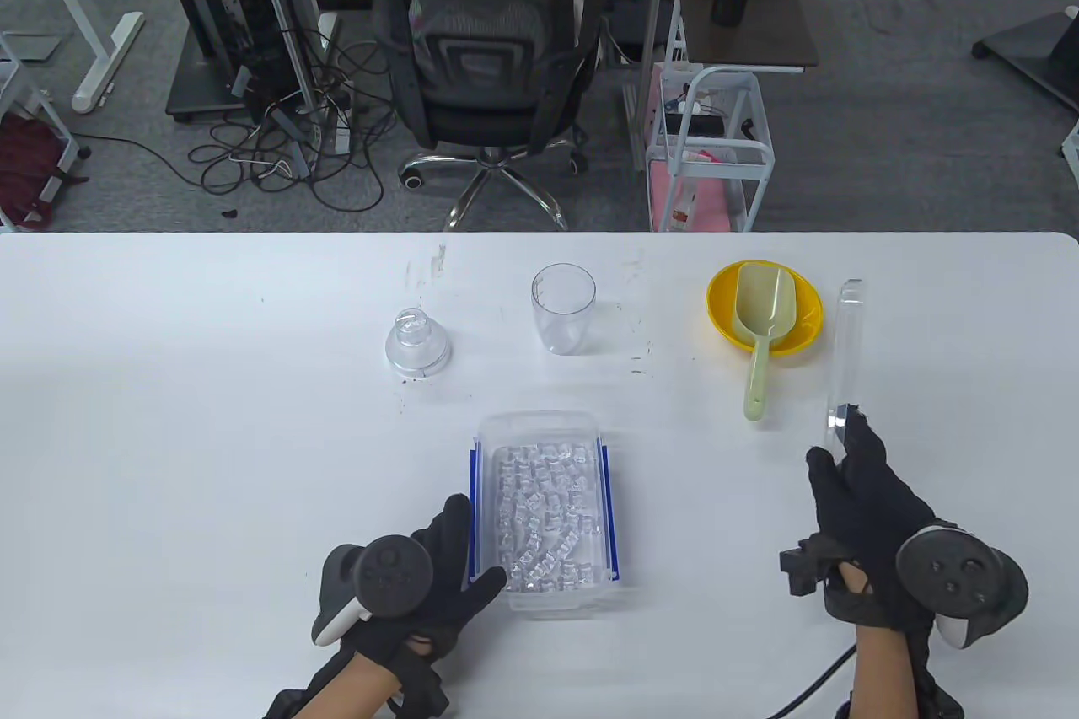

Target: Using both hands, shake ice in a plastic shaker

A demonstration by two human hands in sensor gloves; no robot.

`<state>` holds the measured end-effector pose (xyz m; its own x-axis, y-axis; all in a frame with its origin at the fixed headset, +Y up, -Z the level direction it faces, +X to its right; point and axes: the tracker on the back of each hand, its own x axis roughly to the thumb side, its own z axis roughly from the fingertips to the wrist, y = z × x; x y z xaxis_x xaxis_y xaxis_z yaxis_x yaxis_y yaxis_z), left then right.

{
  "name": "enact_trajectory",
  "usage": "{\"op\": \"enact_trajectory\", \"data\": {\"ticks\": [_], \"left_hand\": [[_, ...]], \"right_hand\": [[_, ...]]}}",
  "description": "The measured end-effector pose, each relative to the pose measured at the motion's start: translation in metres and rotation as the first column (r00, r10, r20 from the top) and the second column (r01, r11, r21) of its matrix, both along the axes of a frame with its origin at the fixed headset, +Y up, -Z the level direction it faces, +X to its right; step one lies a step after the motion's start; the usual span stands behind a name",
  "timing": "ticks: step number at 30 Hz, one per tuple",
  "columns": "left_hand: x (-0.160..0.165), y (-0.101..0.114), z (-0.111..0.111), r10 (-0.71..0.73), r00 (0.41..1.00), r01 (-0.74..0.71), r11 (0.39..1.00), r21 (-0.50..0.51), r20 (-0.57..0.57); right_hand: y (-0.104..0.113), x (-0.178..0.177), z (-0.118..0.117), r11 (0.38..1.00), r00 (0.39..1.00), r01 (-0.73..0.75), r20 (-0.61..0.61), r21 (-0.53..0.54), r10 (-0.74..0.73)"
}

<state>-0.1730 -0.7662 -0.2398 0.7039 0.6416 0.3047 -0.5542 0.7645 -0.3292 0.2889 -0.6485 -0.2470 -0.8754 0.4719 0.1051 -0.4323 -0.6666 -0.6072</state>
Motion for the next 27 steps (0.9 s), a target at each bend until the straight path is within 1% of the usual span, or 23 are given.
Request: {"op": "enact_trajectory", "data": {"ticks": [1,2,4,6,8,10,12,17,20,22,24,25,26,27], "left_hand": [[0.0,0.0,0.0,0.001,1.0,-0.001,1.0,-0.004,0.001],[0.0,0.0,0.0,0.002,1.0,-0.002,1.0,-0.007,0.001],[0.0,0.001,0.0,0.004,1.0,-0.004,1.0,-0.01,0.001],[-0.001,0.001,-0.001,0.015,1.0,-0.015,1.0,-0.019,0.001],[-0.002,0.0,-0.001,0.018,1.0,-0.018,1.0,-0.025,0.001],[-0.002,0.001,-0.001,0.016,1.0,-0.016,1.0,-0.023,0.0],[-0.002,0.0,-0.001,0.014,1.0,-0.014,1.0,-0.02,0.001],[-0.002,0.0,-0.002,0.02,1.0,-0.02,0.999,-0.03,0.009],[-0.002,0.0,-0.002,0.014,1.0,-0.014,1.0,-0.025,0.009],[-0.002,0.0,-0.002,0.013,1.0,-0.013,1.0,-0.025,0.009],[-0.002,0.0,-0.002,0.014,1.0,-0.014,1.0,-0.025,0.009],[-0.002,0.0,-0.002,0.015,1.0,-0.015,1.0,-0.027,0.011],[-0.002,0.0,-0.002,0.015,1.0,-0.015,1.0,-0.028,0.012],[-0.002,0.0,-0.002,0.015,1.0,-0.014,1.0,-0.028,0.013]], "right_hand": [[-0.005,0.001,-0.003,0.999,0.999,-0.034,0.03,-0.041,0.035],[-0.013,0.003,-0.01,0.992,0.995,-0.07,0.056,-0.109,0.076],[-0.026,0.003,-0.019,0.972,0.99,-0.113,0.061,-0.204,0.128],[-0.042,0.0,-0.03,0.932,0.977,-0.186,0.042,-0.31,0.209],[-0.059,-0.004,-0.041,0.865,0.966,-0.233,-0.004,-0.444,0.259],[-0.072,-0.009,-0.047,0.798,0.959,-0.261,-0.052,-0.544,0.279],[-0.078,-0.012,-0.05,0.756,0.951,-0.288,-0.084,-0.588,0.297],[-0.091,-0.018,-0.056,0.681,0.961,-0.263,-0.126,-0.683,0.245],[-0.095,-0.02,-0.057,0.658,0.96,-0.27,-0.14,-0.703,0.243],[-0.096,-0.02,-0.057,0.636,0.967,-0.244,-0.138,-0.732,0.213],[-0.101,-0.018,-0.058,0.602,0.98,-0.197,-0.138,-0.774,0.144],[-0.101,-0.017,-0.056,0.606,0.986,-0.164,-0.135,-0.778,0.095],[-0.099,-0.016,-0.056,0.644,0.989,-0.147,-0.116,-0.751,0.091],[-0.097,-0.014,-0.055,0.657,0.99,-0.142,-0.108,-0.741,0.093]]}}
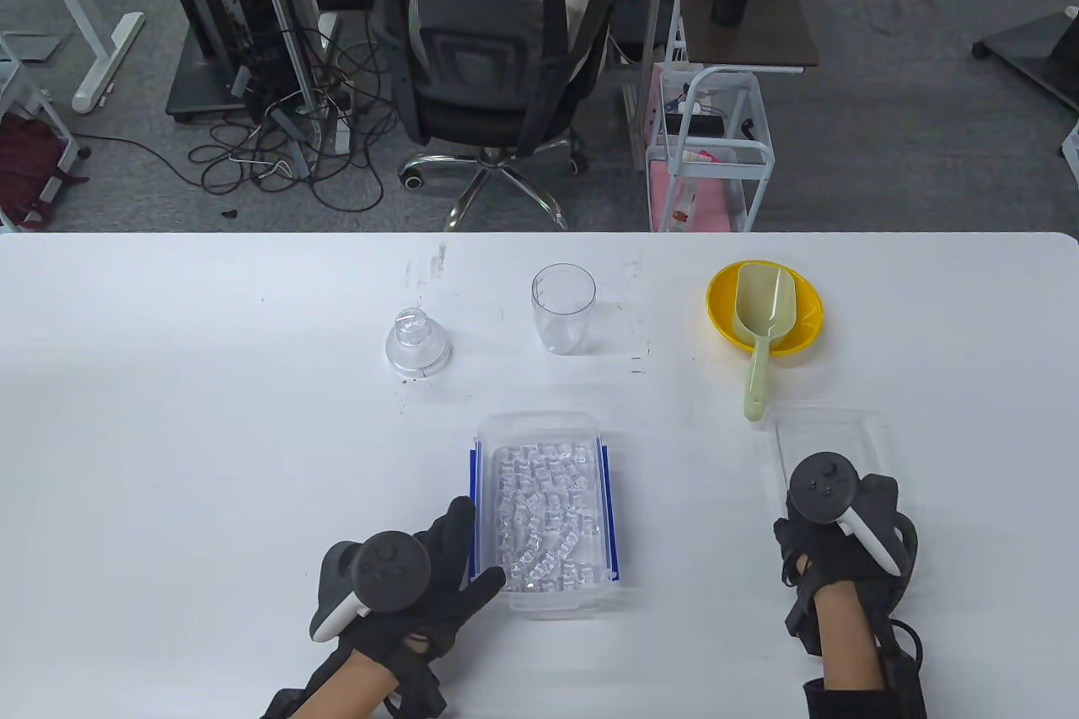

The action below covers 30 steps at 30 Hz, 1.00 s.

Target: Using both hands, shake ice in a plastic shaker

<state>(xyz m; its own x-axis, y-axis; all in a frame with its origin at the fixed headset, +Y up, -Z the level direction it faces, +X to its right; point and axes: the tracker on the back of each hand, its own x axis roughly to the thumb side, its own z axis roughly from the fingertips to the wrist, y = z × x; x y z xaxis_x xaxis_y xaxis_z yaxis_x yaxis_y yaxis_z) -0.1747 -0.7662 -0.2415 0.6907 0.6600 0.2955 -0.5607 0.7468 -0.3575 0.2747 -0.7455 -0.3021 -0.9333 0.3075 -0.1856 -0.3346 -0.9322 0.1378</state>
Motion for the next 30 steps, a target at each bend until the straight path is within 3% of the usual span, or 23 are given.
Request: {"op": "enact_trajectory", "data": {"ticks": [3,6,10,13,21,30], "left_hand": [[0.0,0.0,0.0,-0.005,1.0,0.005,1.0,0.004,-0.002],[0.001,0.0,0.0,-0.008,1.0,0.008,1.0,-0.004,0.001],[0.001,0.0,0.0,-0.009,1.0,0.009,1.0,-0.019,0.005],[0.001,-0.001,0.0,-0.008,1.0,0.009,1.0,-0.021,0.005],[0.001,-0.001,0.0,-0.006,1.0,0.006,1.0,-0.03,0.007],[0.003,-0.001,-0.002,0.005,1.0,-0.003,0.999,-0.051,0.027]], "right_hand": [[0.019,-0.002,0.005,0.999,1.0,0.009,-0.002,0.036,-0.009],[0.051,-0.02,0.009,0.985,0.997,0.029,-0.077,0.172,-0.016],[0.088,-0.062,0.005,0.963,0.98,0.03,-0.199,0.267,0.025],[0.103,-0.105,-0.008,0.956,0.953,-0.023,-0.284,0.291,0.109],[0.087,-0.188,-0.053,0.966,0.887,-0.092,-0.421,0.243,0.19],[0.053,-0.21,-0.096,0.981,0.906,-0.123,-0.385,0.152,0.174]]}}
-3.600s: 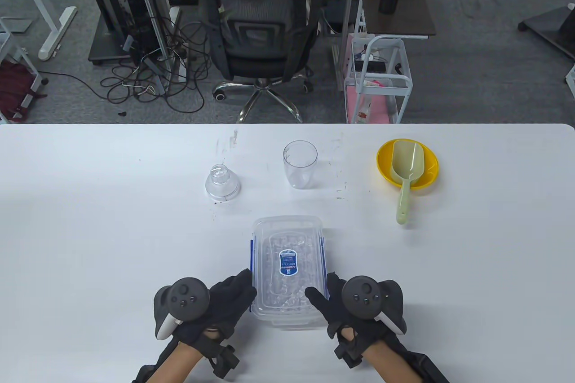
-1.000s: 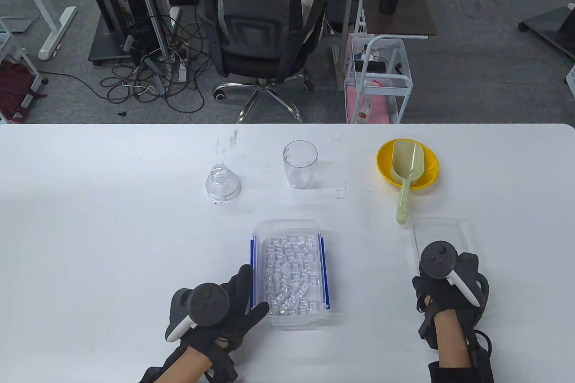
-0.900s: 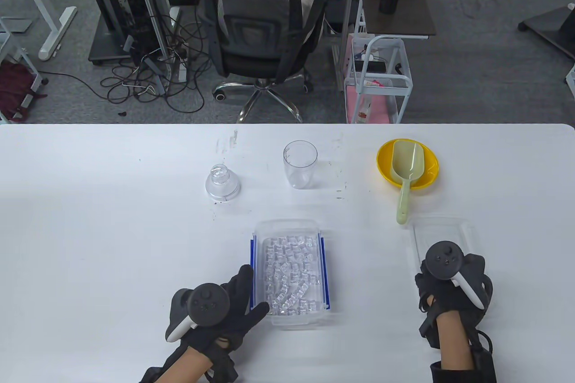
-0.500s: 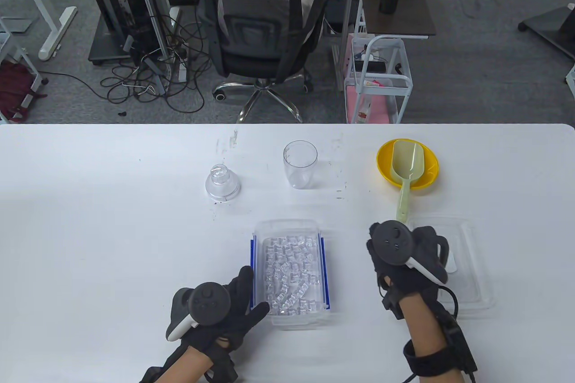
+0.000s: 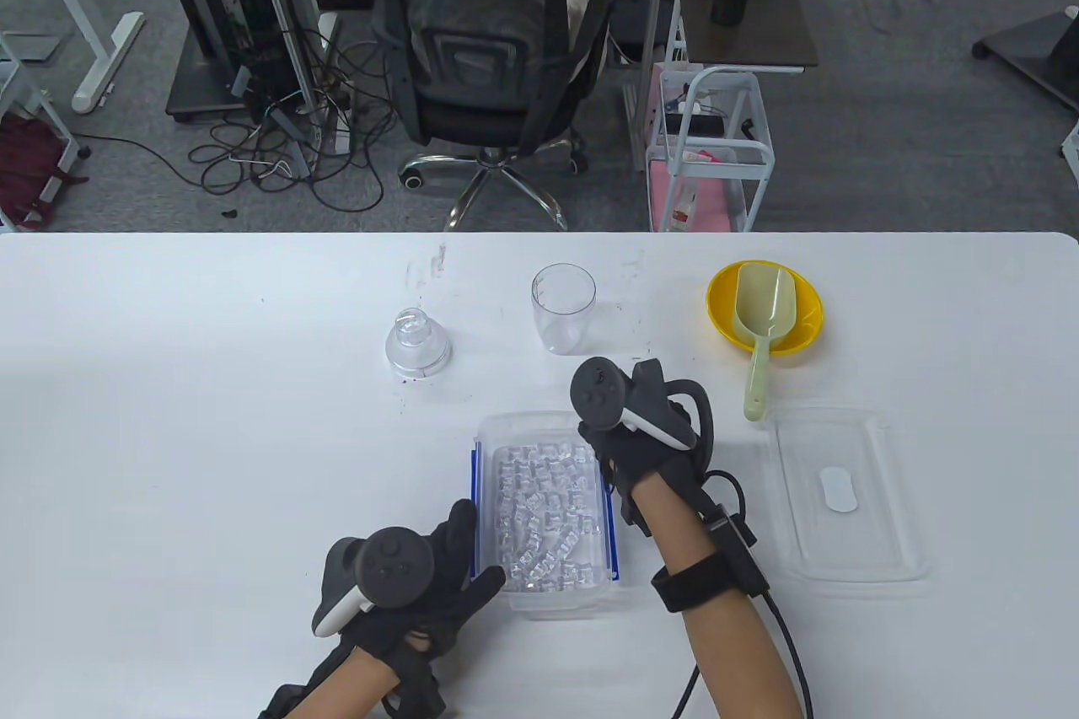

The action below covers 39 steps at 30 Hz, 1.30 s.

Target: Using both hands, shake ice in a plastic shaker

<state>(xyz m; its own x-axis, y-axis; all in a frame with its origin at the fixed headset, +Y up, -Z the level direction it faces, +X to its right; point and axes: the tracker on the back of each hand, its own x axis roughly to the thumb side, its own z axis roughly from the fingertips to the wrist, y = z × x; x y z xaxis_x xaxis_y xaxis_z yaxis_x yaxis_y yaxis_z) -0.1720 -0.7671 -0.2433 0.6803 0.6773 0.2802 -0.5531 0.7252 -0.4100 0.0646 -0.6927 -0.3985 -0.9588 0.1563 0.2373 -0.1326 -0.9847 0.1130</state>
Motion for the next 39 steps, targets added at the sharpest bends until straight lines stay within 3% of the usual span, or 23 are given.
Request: {"op": "enact_trajectory", "data": {"ticks": [8,16,22,26,31,36,39], "left_hand": [[-0.001,0.001,-0.007,0.039,0.999,-0.039,0.999,-0.014,-0.023],[-0.003,0.006,-0.025,-0.043,0.997,0.042,0.999,-0.014,-0.063],[-0.009,0.008,-0.046,-0.044,0.994,0.033,0.994,-0.107,-0.101],[-0.012,0.009,-0.065,-0.07,0.991,0.042,0.973,-0.226,-0.116],[-0.011,0.011,-0.076,-0.043,0.986,0.012,0.982,-0.186,-0.16],[-0.003,0.027,-0.069,-0.168,0.965,0.173,0.985,0.008,-0.2],[-0.007,0.028,-0.068,-0.123,0.967,0.137,0.989,0.047,-0.221]], "right_hand": [[-0.01,0.005,-0.004,0.997,0.999,0.027,-0.025,-0.075,-0.029],[-0.013,0.036,0.006,0.988,0.997,0.079,0.037,-0.134,-0.074],[-0.013,0.051,0.03,0.994,0.997,0.005,0.071,-0.113,0.003],[-0.013,0.062,0.053,0.992,0.994,-0.039,0.093,-0.118,0.05],[-0.013,0.072,0.078,0.987,0.995,0.004,0.095,-0.159,0.011],[-0.012,0.07,0.089,0.976,0.997,0.027,0.077,-0.216,-0.011],[-0.011,0.067,0.093,0.968,0.998,0.017,0.056,-0.251,-0.003]]}}
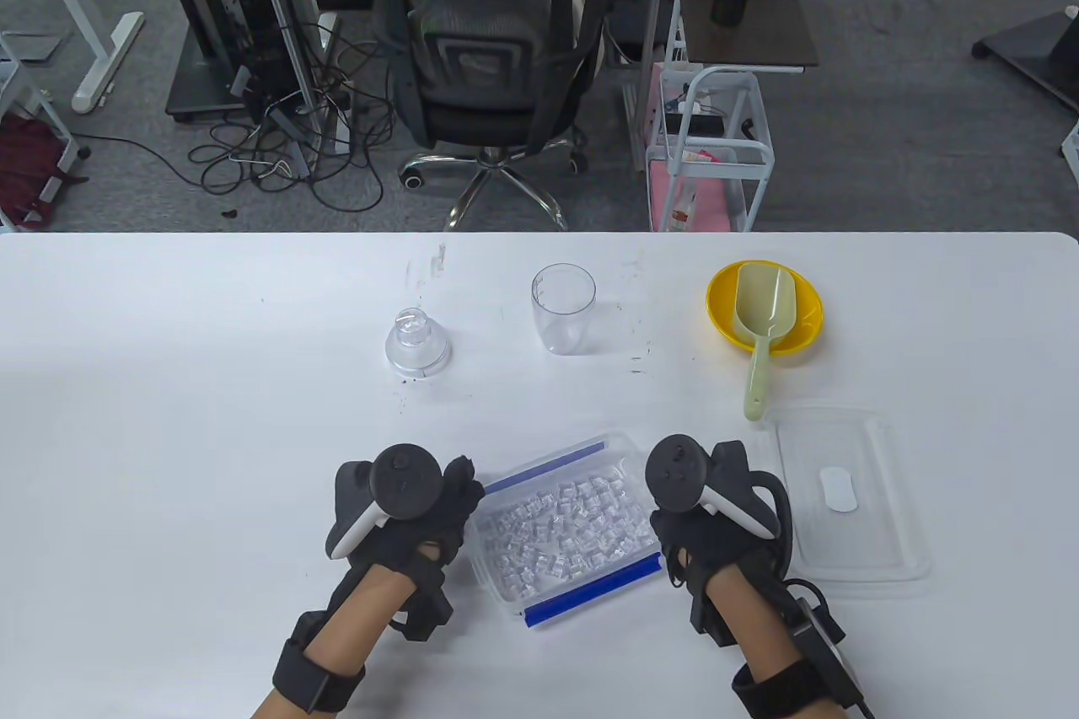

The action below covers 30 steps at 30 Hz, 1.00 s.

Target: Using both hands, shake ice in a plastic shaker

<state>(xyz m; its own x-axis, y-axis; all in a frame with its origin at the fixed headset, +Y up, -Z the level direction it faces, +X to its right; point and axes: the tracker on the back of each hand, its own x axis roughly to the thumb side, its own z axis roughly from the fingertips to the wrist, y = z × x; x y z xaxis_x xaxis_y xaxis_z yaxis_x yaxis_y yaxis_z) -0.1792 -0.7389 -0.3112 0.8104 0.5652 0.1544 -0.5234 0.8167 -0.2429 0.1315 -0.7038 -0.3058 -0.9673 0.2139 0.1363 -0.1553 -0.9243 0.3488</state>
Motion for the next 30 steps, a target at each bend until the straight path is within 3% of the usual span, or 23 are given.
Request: {"op": "enact_trajectory", "data": {"ticks": [8,17,20,22,24,27,30], "left_hand": [[0.0,0.003,-0.001,0.047,0.997,-0.041,0.995,-0.091,0.058],[-0.002,-0.002,-0.001,0.019,0.999,-0.013,0.99,-0.137,0.041],[0.0,-0.003,0.0,0.014,0.999,-0.008,0.99,-0.142,0.042],[0.0,-0.003,0.001,0.009,0.999,-0.003,0.991,-0.132,0.044],[0.001,-0.003,0.002,-0.001,0.999,0.006,0.993,-0.12,0.043],[0.002,-0.004,0.003,-0.008,0.999,0.013,0.993,-0.117,0.044],[0.002,-0.003,0.003,-0.013,0.999,0.018,0.993,-0.116,0.046]], "right_hand": [[-0.007,0.007,0.002,0.965,0.978,0.187,-0.059,-0.185,-0.2],[-0.013,0.016,0.001,0.916,0.947,0.292,-0.055,-0.276,-0.318],[-0.004,0.027,-0.003,0.883,0.925,0.352,-0.029,-0.312,-0.379],[0.012,0.039,-0.007,0.876,0.903,0.419,0.006,-0.239,-0.43],[0.033,0.054,-0.013,0.896,0.901,0.434,0.057,-0.094,-0.431],[0.061,0.074,-0.026,0.927,0.917,0.358,0.146,0.109,-0.371],[0.075,0.088,-0.048,0.953,0.927,0.25,0.24,0.17,-0.286]]}}
